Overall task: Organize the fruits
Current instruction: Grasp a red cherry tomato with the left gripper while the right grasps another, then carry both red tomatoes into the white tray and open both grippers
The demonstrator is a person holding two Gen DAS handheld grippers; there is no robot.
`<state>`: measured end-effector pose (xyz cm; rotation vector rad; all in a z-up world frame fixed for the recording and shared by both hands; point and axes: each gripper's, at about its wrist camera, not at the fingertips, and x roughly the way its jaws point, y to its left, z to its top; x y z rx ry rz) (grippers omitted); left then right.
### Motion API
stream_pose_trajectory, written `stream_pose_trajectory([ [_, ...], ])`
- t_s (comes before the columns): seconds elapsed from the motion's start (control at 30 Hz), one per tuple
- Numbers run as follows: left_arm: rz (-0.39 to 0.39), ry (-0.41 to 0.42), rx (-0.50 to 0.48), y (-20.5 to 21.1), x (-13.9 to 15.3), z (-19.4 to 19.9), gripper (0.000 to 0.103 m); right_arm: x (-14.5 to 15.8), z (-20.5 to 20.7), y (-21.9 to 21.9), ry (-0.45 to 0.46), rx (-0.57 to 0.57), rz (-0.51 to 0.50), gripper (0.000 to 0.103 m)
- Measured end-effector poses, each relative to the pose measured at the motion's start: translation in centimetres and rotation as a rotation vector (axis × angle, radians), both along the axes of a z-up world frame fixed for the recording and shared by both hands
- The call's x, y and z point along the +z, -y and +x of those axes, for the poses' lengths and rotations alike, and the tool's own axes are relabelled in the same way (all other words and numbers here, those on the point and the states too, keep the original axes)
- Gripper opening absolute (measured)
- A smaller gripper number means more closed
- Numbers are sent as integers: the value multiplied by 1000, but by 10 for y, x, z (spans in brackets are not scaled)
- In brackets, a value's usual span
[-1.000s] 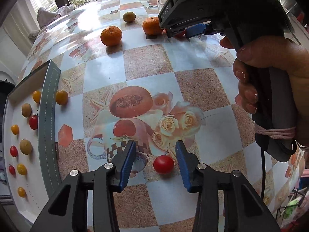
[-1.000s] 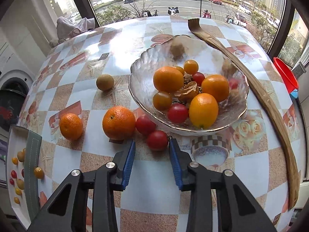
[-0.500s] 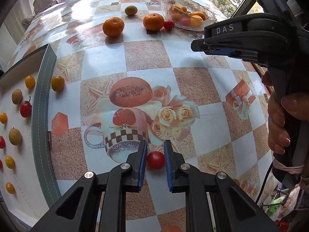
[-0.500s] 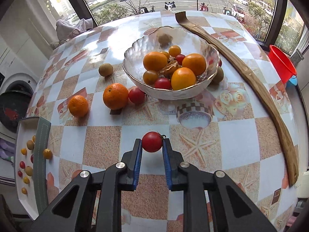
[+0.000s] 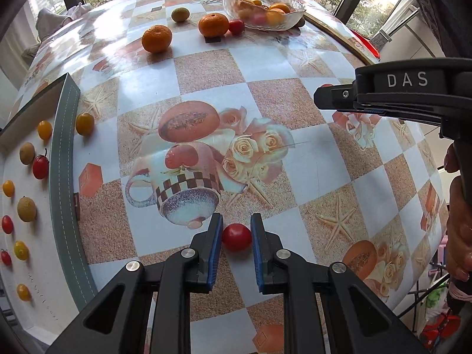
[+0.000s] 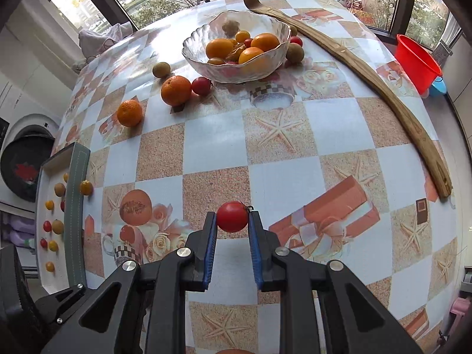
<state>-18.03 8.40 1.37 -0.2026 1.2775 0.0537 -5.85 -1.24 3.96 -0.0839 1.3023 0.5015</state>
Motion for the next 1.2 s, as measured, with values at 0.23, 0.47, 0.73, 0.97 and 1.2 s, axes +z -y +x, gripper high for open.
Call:
stream_pose_trajectory([
  [0.23, -71, -4, 48, -21, 1, -7, 20, 2, -14, 0, -25, 2, -2, 23],
  [0.47, -107, 35, 122, -56, 26, -22, 20, 13, -23, -18, -26, 32, 14, 23],
  [0.73, -93, 99, 214, -98, 56, -39, 20, 26, -39, -66, -28, 132, 40, 23],
  [0.97, -42, 105, 325, -144, 61, -68, 20, 33, -63, -125, -37, 266, 61, 23],
  [1.2, 7, 55, 450, -190, 51, -114, 20, 28, -95, -181, -75, 394, 75, 23],
])
